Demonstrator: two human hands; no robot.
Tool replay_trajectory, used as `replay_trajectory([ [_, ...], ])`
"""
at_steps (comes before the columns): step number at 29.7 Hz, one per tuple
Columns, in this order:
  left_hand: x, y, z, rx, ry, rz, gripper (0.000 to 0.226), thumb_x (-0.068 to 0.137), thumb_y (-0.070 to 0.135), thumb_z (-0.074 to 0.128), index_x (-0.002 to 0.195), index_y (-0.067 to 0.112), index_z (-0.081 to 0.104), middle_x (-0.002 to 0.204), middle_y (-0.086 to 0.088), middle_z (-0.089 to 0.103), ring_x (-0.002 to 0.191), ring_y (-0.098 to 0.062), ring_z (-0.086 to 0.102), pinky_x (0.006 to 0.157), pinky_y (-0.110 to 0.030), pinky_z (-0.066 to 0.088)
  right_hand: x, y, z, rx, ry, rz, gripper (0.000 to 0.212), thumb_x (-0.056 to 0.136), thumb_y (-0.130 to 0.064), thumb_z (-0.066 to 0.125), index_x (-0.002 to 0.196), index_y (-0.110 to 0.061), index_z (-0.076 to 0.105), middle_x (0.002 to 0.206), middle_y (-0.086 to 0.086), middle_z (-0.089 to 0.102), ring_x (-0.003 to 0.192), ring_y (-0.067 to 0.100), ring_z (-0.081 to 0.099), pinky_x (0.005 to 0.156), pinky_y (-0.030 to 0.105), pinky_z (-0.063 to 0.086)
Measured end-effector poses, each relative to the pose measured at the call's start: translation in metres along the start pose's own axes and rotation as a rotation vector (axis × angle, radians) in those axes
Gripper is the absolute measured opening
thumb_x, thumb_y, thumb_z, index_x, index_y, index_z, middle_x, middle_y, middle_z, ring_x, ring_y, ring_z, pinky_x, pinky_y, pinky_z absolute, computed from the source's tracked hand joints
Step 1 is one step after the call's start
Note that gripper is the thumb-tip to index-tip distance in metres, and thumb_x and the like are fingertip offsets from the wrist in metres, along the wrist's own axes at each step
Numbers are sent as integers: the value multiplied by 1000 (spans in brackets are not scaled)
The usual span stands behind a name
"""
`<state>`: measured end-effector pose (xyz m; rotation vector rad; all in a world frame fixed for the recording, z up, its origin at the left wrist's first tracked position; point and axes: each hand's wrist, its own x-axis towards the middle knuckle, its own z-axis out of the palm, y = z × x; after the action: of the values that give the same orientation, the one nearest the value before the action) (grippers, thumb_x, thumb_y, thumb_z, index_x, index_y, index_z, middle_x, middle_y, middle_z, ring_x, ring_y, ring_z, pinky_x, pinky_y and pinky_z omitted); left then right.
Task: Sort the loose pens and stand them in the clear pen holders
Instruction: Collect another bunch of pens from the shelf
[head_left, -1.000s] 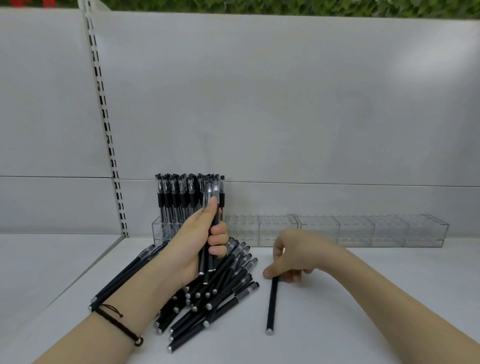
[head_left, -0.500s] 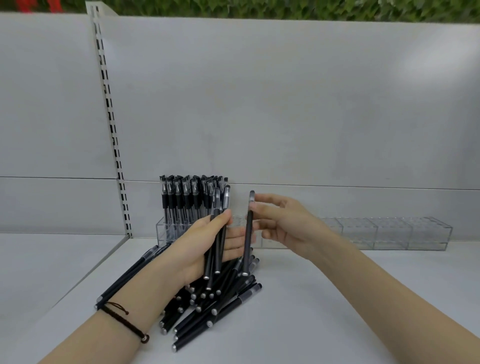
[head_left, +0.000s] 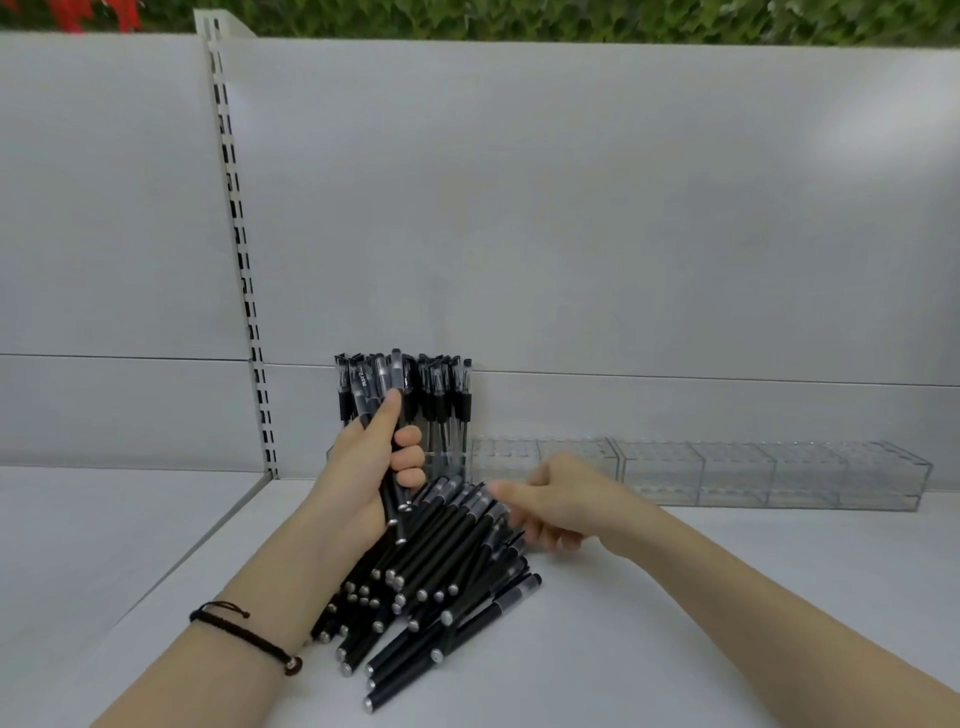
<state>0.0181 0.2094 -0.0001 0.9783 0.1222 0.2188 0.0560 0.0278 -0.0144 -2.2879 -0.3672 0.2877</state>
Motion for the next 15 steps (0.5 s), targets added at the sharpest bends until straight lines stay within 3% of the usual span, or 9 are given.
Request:
replay_trajectory([
  [5,-4,-4,4,29,-36,-7,26,99,33,51,83,17,39,55,6,36,38,-4,27,31,-15,25,8,-13,8,-181,65,13,61,80,-67,59,68,-8,65,56,4,62,41,12,51,42,20,40],
  [8,-6,-5,5,56,-53,13,26,99,33,51,81,18,39,54,6,37,38,-5,27,31,-16,26,12,-17,11,-314,77,16,64,76,-71,61,54,-12,48,47,2,50,38,14,45,47,22,39],
  [10,-6,-5,5,61,-49,20,25,99,32,51,82,18,40,54,6,37,38,-5,28,31,-16,26,14,-18,13,-309,74,19,62,75,-68,65,54,-14,41,48,2,45,37,14,41,45,22,34],
  [15,-7,-7,6,56,-42,1,23,99,32,52,85,17,41,55,5,38,38,-5,28,32,-15,25,16,-12,12,11,-10,55,41,82,-38,73,61,-8,53,52,4,53,36,12,40,36,18,27],
])
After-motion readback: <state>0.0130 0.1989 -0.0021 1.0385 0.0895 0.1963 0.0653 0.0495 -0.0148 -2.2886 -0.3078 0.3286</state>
